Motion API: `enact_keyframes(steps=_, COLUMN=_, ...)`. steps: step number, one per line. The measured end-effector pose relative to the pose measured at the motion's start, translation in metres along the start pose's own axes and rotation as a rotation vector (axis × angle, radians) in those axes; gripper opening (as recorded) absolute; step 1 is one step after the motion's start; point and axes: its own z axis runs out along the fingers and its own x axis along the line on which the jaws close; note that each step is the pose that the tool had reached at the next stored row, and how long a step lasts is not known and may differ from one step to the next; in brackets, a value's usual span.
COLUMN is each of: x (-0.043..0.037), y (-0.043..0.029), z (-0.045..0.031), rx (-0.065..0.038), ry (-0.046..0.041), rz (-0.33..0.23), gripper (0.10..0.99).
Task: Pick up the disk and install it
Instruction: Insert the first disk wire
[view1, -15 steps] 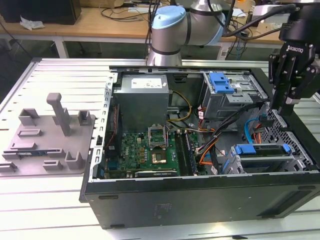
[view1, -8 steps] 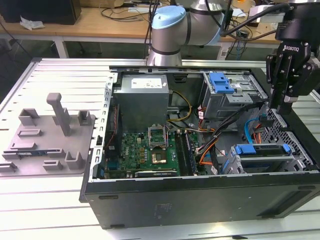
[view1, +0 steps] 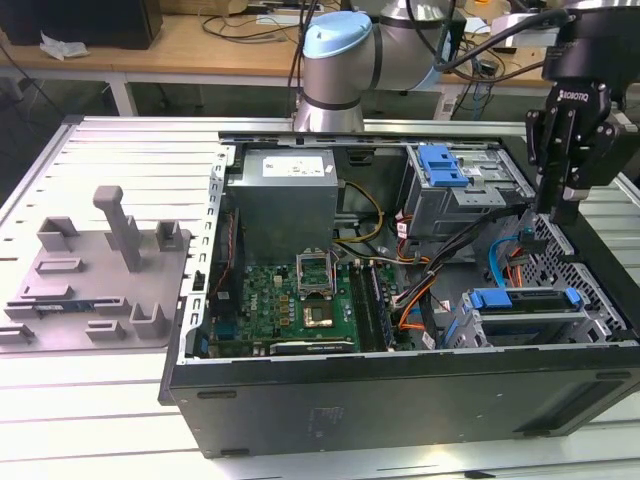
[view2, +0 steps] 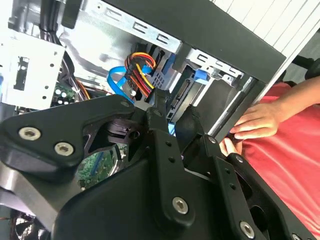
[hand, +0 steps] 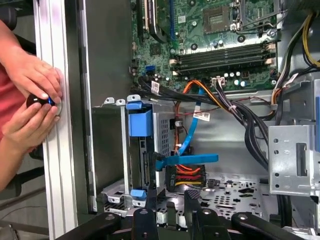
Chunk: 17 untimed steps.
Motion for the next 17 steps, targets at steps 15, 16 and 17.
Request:
enact_keyframes(steps=15, x=-0.0077, y=0.0052, z=0.0184, rx=-0.005, ry=0.0269, rz=0.042, gripper=0.353)
enact_keyframes(steps=16, x=-0.0084, y=0.0061, z=0.0200, rx=-0.004, ry=0.0281, rz=0.042, gripper=0.353)
enact_keyframes(steps=17, x=-0.0091, y=0.0068, z=0.0217, rx=-0.004, ry=0.0293, rz=0.042, gripper=0.353)
